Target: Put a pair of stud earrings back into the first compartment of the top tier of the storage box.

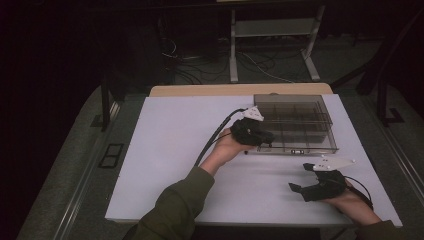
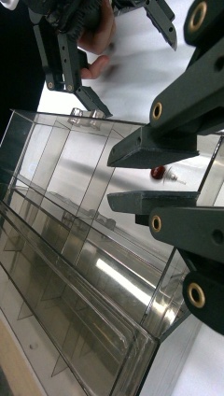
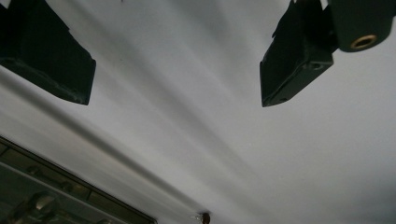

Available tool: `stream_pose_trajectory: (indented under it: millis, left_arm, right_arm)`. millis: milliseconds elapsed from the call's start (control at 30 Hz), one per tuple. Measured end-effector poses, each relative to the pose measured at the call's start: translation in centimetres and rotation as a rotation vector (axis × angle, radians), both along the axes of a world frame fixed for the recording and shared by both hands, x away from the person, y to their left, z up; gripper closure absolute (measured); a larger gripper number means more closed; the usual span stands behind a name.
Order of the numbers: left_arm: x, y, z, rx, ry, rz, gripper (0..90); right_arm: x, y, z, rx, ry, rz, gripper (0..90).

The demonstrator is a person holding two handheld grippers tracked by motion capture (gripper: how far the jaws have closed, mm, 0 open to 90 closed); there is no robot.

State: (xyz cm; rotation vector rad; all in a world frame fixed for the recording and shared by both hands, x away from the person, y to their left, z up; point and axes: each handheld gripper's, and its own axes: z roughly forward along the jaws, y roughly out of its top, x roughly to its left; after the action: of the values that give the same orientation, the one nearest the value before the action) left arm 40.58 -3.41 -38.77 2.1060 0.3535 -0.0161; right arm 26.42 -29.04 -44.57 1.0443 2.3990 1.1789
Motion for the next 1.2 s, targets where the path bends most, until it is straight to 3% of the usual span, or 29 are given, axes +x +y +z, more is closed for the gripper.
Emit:
stream_pose_trajectory:
  millis: [300,700,967,1200]
  left_arm:
    - [-0.1,1.0,0.8,-0.016,-0.014,0.022,69.4]
    - [-0.2,4.0,1.7,0.003,-0.053,0.081,58.2]
    - [-0.3,6.2,1.5,0.035,-0.044,0.128,53.1]
    - [-0.6,7.4,1.1,0.037,-0.032,0.164,52.3]
  right_arm:
    - [0.0,0.0,0.0,0.000,0.000,-0.002,10.0]
    - [0.0,0.0,0.0,-0.004,-0.001,-0.001,10.0]
    - [0.0,0.0,0.0,-0.003,-0.001,-0.004,10.0]
    - [0.0,0.0,0.1,-0.005,-0.004,-0.006,10.0]
